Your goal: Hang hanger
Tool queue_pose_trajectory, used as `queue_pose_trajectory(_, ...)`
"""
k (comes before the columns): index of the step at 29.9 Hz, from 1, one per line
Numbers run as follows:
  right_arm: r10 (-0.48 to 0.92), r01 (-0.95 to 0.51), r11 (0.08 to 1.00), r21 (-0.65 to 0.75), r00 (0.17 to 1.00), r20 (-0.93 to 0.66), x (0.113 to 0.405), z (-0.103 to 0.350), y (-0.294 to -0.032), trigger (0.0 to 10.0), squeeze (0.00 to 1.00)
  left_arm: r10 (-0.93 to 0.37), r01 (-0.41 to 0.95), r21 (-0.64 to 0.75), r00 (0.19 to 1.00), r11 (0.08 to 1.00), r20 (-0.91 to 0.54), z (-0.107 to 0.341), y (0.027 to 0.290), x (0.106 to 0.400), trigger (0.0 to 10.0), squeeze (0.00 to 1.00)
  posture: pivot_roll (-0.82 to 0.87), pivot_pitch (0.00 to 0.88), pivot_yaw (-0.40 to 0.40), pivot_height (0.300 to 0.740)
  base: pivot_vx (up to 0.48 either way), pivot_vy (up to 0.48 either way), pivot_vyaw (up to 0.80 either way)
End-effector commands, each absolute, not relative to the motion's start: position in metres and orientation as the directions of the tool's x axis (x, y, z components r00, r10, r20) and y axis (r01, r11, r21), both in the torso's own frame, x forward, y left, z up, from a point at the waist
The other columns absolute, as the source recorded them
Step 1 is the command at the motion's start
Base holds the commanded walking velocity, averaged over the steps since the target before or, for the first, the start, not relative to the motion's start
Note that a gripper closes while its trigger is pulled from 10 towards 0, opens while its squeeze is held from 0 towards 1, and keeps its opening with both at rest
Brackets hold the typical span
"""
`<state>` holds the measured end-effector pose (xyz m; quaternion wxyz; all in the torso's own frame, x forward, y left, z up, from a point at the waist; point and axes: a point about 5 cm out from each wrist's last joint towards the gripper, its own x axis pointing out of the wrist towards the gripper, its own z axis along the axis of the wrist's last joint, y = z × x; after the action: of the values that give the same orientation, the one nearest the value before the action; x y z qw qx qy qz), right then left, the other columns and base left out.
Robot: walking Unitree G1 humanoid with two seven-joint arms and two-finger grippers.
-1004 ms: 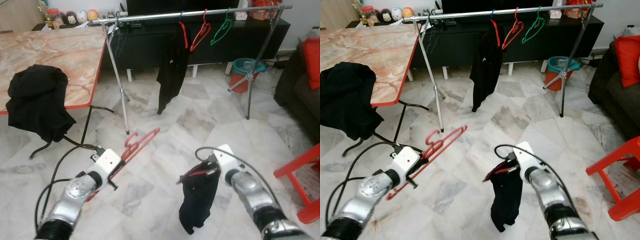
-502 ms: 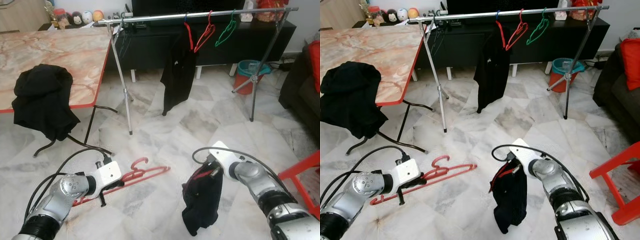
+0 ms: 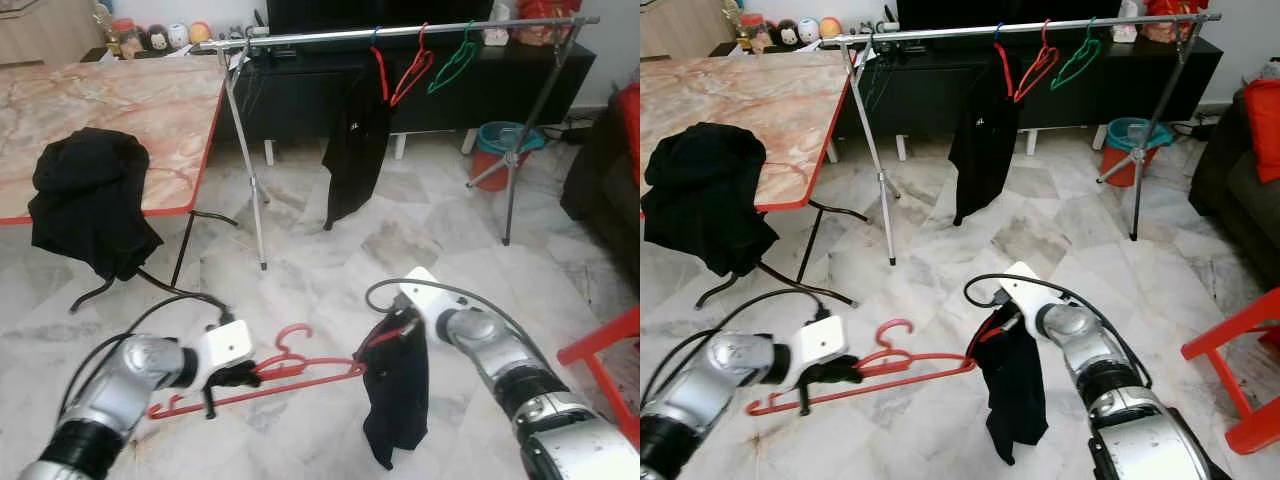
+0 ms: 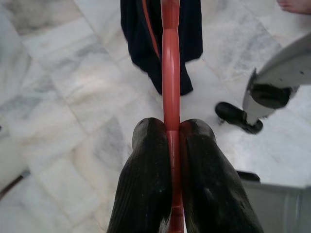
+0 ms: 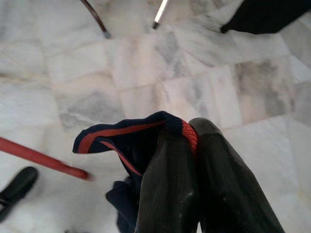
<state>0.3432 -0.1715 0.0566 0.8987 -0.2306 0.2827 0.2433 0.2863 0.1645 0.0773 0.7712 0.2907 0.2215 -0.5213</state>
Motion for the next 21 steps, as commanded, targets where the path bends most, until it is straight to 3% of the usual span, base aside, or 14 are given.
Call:
queue_pose_trajectory(1, 0.334, -0.569, 0.771, -0.287, 0.745, -0.577, 0.350, 0.069, -0.168, 10.0, 0.00, -0.665, 0.924, 0.230, 0.380, 0.306, -0.643, 0.079, 0.166, 0.290, 10.0, 0.00, 0.02, 0.000, 0.013, 0.740, 0.000, 0.000, 0.00)
queue_pose_trajectory(13, 0.355, -0.581, 0.767, -0.274, 0.739, -0.573, 0.349, 0.073, -0.173, 10.0, 0.00, -0.580, 0.880, 0.338, 0.474, 0.333, -0.663, 0.073, 0.168, 0.298, 10.0, 0.00, 0.02, 0.022, 0.000, 0.740, 0.000, 0.000, 0.00)
queue_pose_trajectory(21, 0.364, -0.590, 0.761, -0.268, 0.731, -0.577, 0.347, 0.072, -0.175, 10.0, 0.00, -0.604, 0.862, 0.355, 0.507, 0.362, -0.615, 0.072, 0.160, 0.303, 10.0, 0.00, 0.02, 0.030, -0.001, 0.740, 0.000, 0.000, 0.00)
